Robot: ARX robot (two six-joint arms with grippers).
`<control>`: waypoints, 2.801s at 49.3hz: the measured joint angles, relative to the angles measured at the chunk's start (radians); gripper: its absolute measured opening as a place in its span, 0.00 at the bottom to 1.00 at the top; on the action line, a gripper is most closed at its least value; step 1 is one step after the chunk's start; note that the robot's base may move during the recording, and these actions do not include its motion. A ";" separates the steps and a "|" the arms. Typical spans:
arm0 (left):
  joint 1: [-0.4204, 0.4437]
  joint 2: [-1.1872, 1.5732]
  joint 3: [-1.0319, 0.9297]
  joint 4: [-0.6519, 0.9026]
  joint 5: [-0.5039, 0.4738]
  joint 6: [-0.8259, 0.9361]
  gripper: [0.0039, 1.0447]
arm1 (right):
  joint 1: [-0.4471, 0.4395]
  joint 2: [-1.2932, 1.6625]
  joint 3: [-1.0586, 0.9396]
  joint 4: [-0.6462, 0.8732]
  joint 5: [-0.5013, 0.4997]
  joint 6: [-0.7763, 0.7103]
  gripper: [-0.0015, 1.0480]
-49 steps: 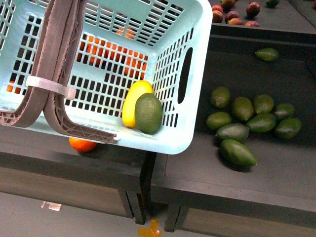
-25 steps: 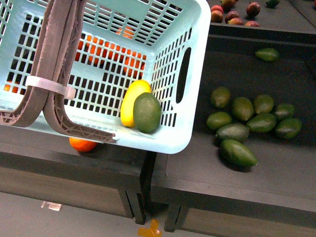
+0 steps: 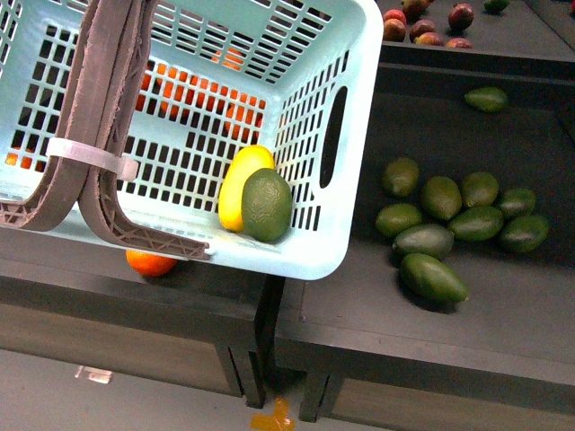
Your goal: Pick mango and avocado into basket
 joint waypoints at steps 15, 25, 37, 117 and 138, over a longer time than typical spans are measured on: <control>0.000 0.000 0.000 0.000 0.000 0.000 0.06 | 0.000 0.000 0.000 0.000 0.000 -0.001 0.26; 0.000 0.000 0.000 0.000 0.000 0.000 0.06 | 0.000 0.000 0.000 0.000 0.000 -0.001 0.60; -0.010 0.000 0.000 0.000 0.011 0.001 0.06 | 0.000 0.000 0.000 0.000 0.003 0.000 0.94; -0.001 -0.001 0.000 -0.001 0.000 0.001 0.06 | -0.001 0.000 0.000 -0.003 -0.001 0.000 0.93; 0.008 0.001 0.000 0.000 -0.010 0.003 0.05 | -0.002 0.000 0.000 -0.003 -0.003 0.000 0.93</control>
